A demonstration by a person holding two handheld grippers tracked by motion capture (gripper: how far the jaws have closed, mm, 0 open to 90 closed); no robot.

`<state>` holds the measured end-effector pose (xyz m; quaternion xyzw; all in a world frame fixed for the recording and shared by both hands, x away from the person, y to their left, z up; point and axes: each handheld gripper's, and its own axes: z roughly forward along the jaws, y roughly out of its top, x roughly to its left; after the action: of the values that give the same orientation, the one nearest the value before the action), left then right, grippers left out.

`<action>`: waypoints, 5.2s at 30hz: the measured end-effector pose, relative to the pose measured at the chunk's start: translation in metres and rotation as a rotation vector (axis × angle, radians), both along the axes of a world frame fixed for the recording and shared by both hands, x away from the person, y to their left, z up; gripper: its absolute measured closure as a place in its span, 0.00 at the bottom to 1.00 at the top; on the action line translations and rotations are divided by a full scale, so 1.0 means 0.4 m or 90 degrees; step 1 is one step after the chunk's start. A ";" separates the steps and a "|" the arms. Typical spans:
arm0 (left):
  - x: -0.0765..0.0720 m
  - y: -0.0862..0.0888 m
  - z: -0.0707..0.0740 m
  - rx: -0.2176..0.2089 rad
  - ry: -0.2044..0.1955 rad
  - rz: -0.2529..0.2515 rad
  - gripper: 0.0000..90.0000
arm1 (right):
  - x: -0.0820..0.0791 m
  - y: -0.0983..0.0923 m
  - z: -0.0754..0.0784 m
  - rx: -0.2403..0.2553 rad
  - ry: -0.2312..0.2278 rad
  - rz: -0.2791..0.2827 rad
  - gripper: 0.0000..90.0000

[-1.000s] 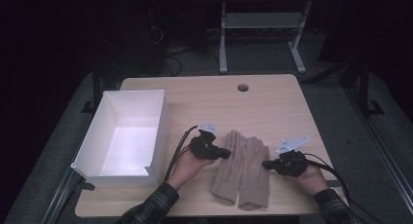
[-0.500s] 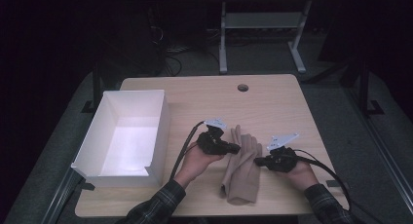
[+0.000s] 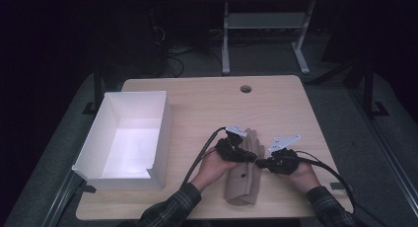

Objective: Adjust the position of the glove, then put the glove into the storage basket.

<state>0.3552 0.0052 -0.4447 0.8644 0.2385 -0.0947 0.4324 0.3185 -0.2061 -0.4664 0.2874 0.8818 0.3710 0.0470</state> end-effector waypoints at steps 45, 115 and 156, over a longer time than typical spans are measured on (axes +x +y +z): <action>-0.076 0.053 -0.023 0.139 -0.033 -0.046 0.99 | 0.040 -0.152 -0.038 -0.006 -0.074 -0.228 0.30; -0.077 0.112 -0.029 0.237 -0.144 -0.001 0.39 | 0.041 -0.151 -0.038 -0.008 -0.076 -0.222 0.28; -0.039 0.162 0.133 0.135 -0.072 0.028 0.72 | 0.039 -0.149 -0.038 -0.008 -0.072 -0.222 0.27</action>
<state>0.3396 0.0700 -0.3915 0.9038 0.2414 -0.0106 0.3531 0.3340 -0.2658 -0.4816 0.4144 0.8169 0.3672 0.1616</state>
